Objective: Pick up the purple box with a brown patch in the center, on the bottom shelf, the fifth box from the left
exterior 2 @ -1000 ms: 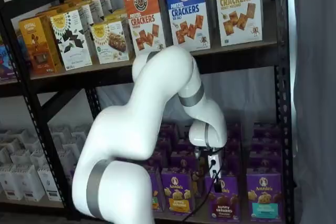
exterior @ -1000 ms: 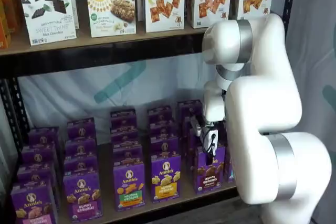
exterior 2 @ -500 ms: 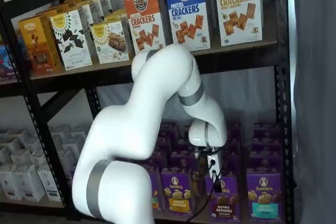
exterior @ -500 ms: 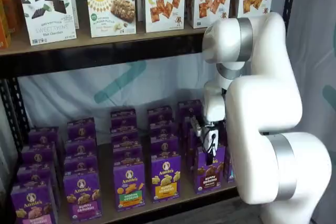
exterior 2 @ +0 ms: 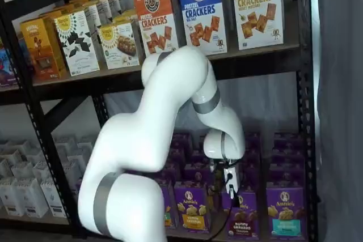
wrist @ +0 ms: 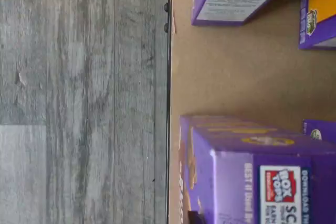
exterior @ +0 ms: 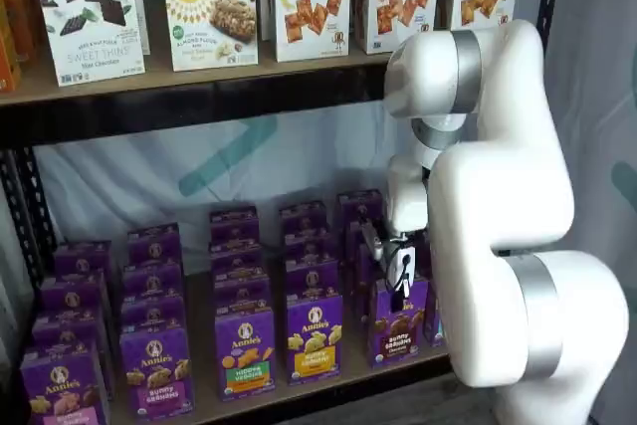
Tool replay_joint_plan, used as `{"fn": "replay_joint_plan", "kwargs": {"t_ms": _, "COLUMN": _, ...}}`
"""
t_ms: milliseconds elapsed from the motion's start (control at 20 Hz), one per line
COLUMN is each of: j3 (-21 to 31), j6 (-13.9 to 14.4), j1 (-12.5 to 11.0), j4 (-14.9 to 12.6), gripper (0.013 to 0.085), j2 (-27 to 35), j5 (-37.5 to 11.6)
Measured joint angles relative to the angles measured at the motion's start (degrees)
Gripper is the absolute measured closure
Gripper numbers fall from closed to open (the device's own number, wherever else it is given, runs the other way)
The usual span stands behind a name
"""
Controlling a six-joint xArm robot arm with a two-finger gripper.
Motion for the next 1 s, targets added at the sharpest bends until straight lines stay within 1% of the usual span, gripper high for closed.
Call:
{"fn": "replay_joint_plan", "kwargs": {"t_ms": 50, "j3": 0.0, "j6": 0.0, "j1": 0.0, "j4": 0.0, "gripper": 0.065, "j2": -0.1, "j5": 0.3}}
{"fn": "replay_joint_plan", "kwargs": {"t_ms": 100, "j3": 0.1, "j6": 0.1, "j1": 0.0, "j4": 0.0, "gripper": 0.069, "j2": -0.2, "j5": 0.6}}
{"fn": "replay_joint_plan", "kwargs": {"t_ms": 150, "j3": 0.2, "j6": 0.1, "j1": 0.1, "j4": 0.0, "gripper": 0.069, "j2": -0.2, "j5": 0.7}}
{"fn": "replay_joint_plan", "kwargs": {"t_ms": 200, "j3": 0.4, "j6": 0.0, "j1": 0.1, "j4": 0.1, "gripper": 0.073, "j2": -0.3, "j5": 0.5}}
{"fn": "replay_joint_plan", "kwargs": {"t_ms": 350, "j3": 1.0, "j6": 0.1, "j1": 0.2, "j4": 0.1, "gripper": 0.073, "j2": -0.6, "j5": -0.3}}
{"fn": "replay_joint_plan", "kwargs": {"t_ms": 500, "j3": 2.0, "j6": 1.0, "j1": 0.3, "j4": -0.7, "gripper": 0.073, "j2": -1.2, "j5": -0.4}}
{"fn": "replay_joint_plan", "kwargs": {"t_ms": 650, "j3": 3.7, "j6": 1.0, "j1": 0.6, "j4": -0.5, "gripper": 0.073, "j2": -2.6, "j5": -0.4}}
{"fn": "replay_joint_plan", "kwargs": {"t_ms": 750, "j3": 5.4, "j6": 1.5, "j1": 0.7, "j4": -0.8, "gripper": 0.073, "j2": -3.8, "j5": -0.6}}
{"fn": "replay_joint_plan", "kwargs": {"t_ms": 1000, "j3": 12.9, "j6": 4.4, "j1": 1.0, "j4": -3.6, "gripper": 0.073, "j2": -9.3, "j5": -2.5}}
